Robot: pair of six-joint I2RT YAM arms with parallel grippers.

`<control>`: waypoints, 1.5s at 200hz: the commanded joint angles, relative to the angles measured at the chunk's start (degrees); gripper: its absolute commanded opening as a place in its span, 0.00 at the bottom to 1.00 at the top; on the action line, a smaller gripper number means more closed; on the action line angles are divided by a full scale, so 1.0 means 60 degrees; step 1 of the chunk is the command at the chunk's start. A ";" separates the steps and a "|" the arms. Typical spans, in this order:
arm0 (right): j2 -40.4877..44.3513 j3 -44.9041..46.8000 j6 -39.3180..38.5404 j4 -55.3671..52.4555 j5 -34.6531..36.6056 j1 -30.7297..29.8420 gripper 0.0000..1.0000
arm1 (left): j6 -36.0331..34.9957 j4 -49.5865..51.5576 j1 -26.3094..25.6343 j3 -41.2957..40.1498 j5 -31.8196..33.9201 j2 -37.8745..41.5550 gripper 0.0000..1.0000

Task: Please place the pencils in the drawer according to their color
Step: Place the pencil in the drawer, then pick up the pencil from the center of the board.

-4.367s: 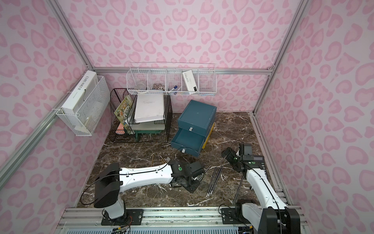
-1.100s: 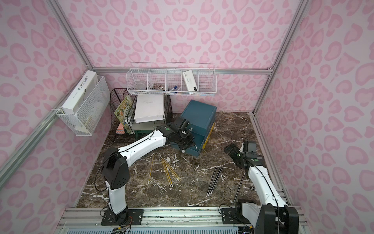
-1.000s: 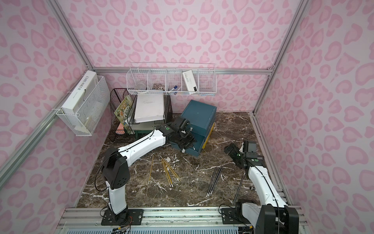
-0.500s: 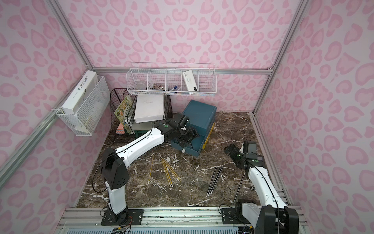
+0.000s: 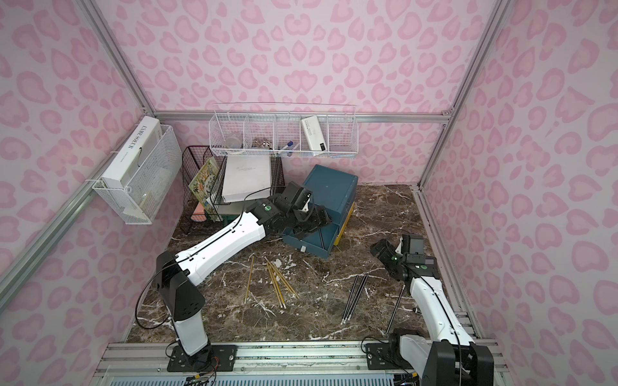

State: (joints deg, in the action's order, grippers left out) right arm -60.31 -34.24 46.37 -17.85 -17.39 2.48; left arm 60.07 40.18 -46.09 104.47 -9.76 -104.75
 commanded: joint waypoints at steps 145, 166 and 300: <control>0.0414 -0.0199 -0.0863 -0.0953 0.0279 0.0260 1.00 | -0.4491 0.0395 -0.4313 -0.2370 0.3702 -0.0589 0.83; 0.0485 -0.0015 -0.0807 -0.0921 0.0291 0.0272 1.00 | -0.4584 0.0393 -0.4388 -0.2052 0.3545 -0.1195 0.82; 0.0765 0.0213 -0.0843 -0.1164 0.0406 0.0318 1.00 | -0.4646 0.0041 -0.4382 -0.1103 0.3266 -0.3283 0.73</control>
State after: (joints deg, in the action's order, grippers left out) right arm -55.81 -33.06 41.78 -24.36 -15.62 4.34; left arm 32.47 40.69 -72.40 96.99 9.76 -123.48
